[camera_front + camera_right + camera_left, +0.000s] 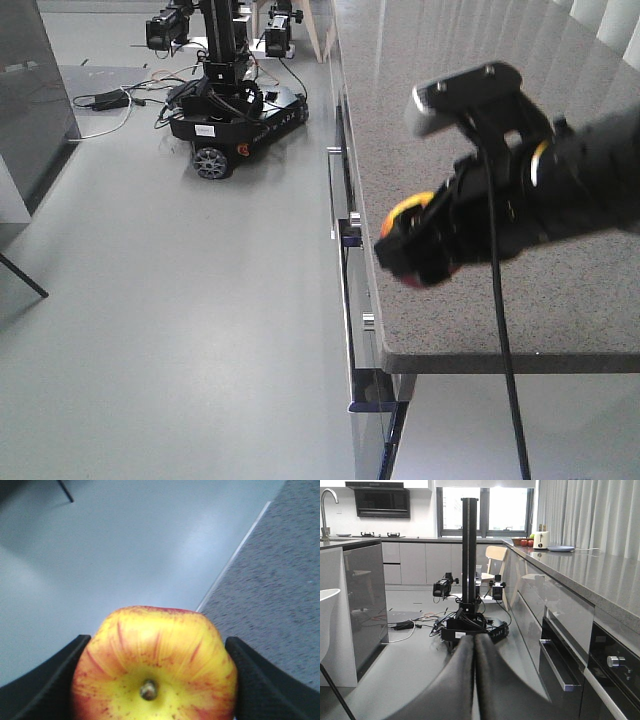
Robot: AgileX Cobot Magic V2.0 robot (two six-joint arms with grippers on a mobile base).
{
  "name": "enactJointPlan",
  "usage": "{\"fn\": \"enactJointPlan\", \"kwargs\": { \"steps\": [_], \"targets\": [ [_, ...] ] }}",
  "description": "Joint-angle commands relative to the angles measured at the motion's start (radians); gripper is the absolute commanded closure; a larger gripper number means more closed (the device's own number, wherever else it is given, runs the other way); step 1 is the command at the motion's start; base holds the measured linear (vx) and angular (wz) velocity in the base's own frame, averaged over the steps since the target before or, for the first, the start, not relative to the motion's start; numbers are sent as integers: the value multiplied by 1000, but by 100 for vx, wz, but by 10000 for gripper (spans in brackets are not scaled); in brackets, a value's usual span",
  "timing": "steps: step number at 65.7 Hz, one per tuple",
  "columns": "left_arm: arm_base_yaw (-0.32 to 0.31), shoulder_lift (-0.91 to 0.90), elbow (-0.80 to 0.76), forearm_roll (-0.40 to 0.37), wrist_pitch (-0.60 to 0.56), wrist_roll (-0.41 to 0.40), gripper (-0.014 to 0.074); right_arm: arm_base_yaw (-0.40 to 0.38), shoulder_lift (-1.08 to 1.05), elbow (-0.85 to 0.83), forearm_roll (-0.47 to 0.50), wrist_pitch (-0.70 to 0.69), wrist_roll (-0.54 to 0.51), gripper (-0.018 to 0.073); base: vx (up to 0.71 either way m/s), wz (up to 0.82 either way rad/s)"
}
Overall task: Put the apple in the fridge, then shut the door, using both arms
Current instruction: 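Lift the apple off the counter and pull it toward the robot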
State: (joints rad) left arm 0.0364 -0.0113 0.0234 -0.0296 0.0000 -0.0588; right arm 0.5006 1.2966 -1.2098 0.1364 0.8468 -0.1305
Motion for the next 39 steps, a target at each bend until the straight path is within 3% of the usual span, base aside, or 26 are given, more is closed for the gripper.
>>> {"fn": "enactJointPlan", "kwargs": {
  "steps": [1, 22, 39],
  "targets": [
    [-5, -16, 30, -4, -74, -7, 602, 54, -114, 69, 3, -110, 2, 376, 0, 0],
    [-5, -16, 30, -4, -74, -7, 602, 201, -386, 304, 27, -141, 14, 376, 0, 0],
    [-5, -16, 30, -4, -74, -7, 602, 211, -585, 443, 49, -127, 12, 376, 0, 0]
  ]
}}
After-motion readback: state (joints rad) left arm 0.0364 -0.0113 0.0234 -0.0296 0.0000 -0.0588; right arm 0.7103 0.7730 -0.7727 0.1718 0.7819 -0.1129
